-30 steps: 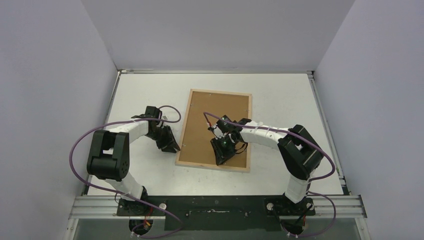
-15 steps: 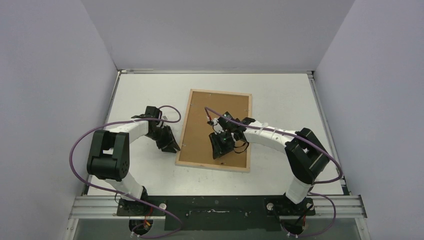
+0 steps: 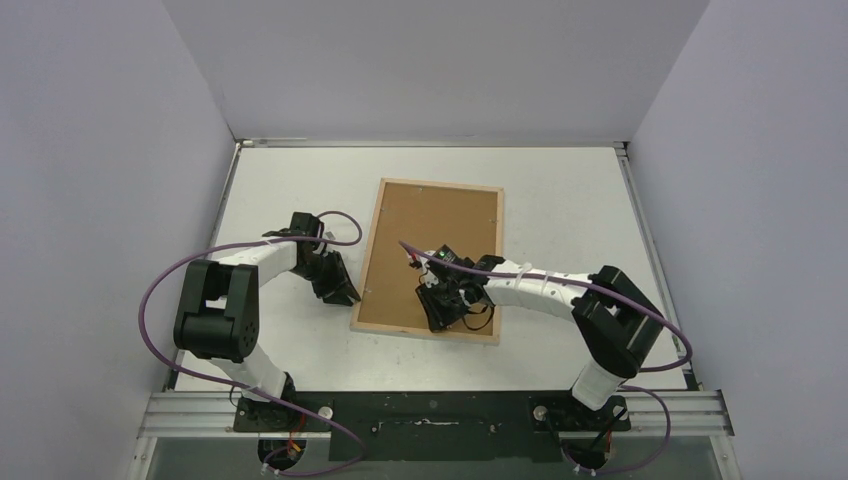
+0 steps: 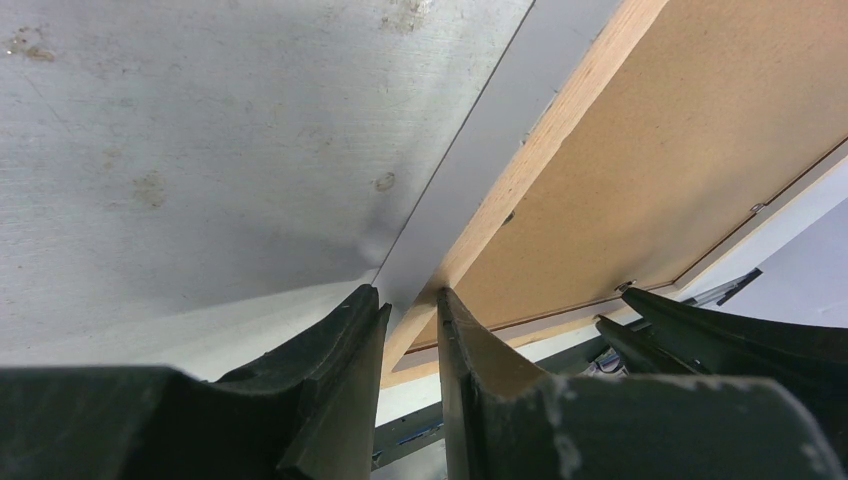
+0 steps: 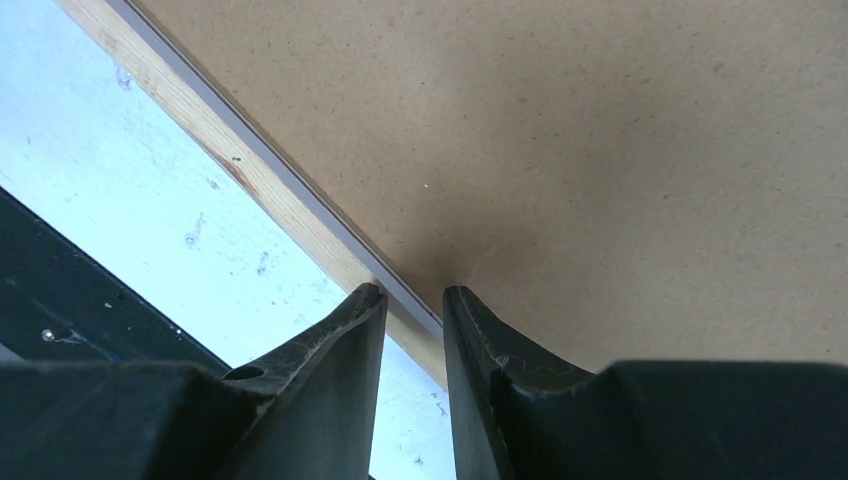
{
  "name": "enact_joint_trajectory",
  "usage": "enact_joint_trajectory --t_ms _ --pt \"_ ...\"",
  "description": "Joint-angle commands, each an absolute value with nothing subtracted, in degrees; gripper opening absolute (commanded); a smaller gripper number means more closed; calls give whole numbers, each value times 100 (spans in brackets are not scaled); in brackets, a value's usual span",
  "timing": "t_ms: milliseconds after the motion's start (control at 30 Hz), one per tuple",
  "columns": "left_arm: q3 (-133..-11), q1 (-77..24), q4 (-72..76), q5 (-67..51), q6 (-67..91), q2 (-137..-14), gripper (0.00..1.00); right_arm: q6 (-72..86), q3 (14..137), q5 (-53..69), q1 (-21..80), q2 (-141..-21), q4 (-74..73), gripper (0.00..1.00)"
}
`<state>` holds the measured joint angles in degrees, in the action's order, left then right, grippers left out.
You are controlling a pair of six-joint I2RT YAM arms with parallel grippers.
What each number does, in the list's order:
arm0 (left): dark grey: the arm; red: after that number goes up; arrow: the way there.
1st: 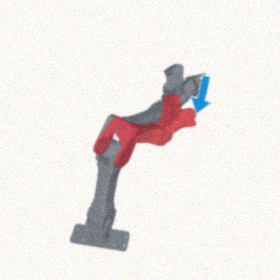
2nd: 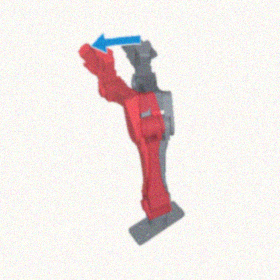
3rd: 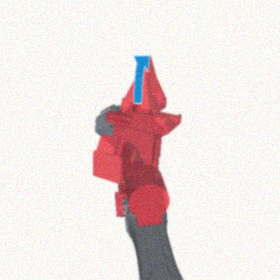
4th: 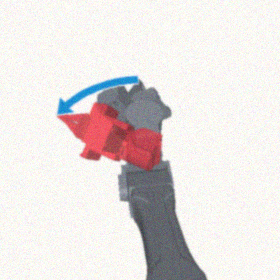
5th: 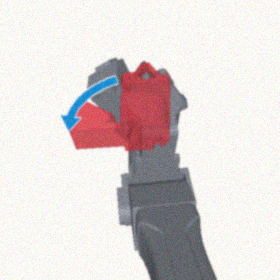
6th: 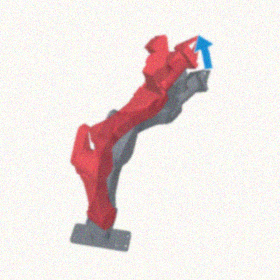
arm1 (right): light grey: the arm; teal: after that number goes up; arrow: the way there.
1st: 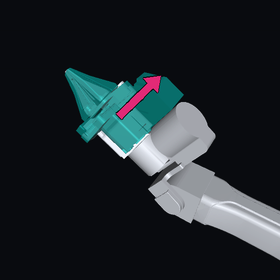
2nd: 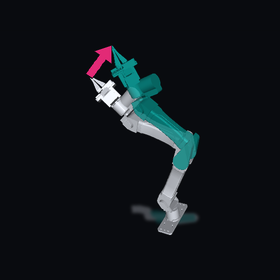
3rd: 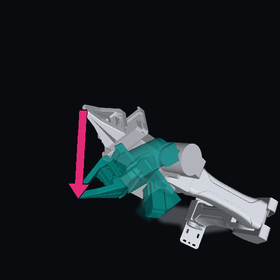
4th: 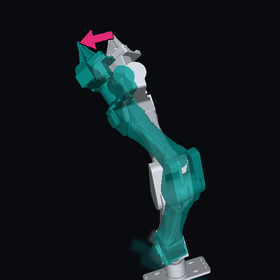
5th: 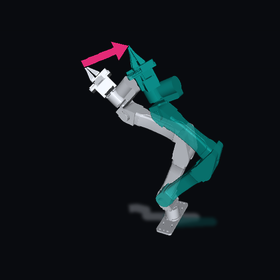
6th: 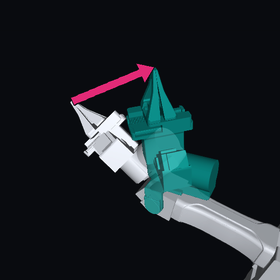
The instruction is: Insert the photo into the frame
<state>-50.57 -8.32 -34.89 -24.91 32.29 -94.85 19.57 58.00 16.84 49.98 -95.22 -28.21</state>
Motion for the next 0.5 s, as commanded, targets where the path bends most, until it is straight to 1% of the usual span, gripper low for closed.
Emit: enact_joint_trajectory --t_ms 0,233,467 --pt "-4890 -876 -3561 -2070 3059 -9674 24 1889 5659 1231 5146 -9189 -2318 29" --pt "-4868 -877 -3496 -2139 3094 -9678 24 1833 5777 798 5186 -9189 -2220 31" --pt "-4874 -878 -3524 -2146 3076 -9679 24 1938 5575 859 5221 -9124 -2171 33"
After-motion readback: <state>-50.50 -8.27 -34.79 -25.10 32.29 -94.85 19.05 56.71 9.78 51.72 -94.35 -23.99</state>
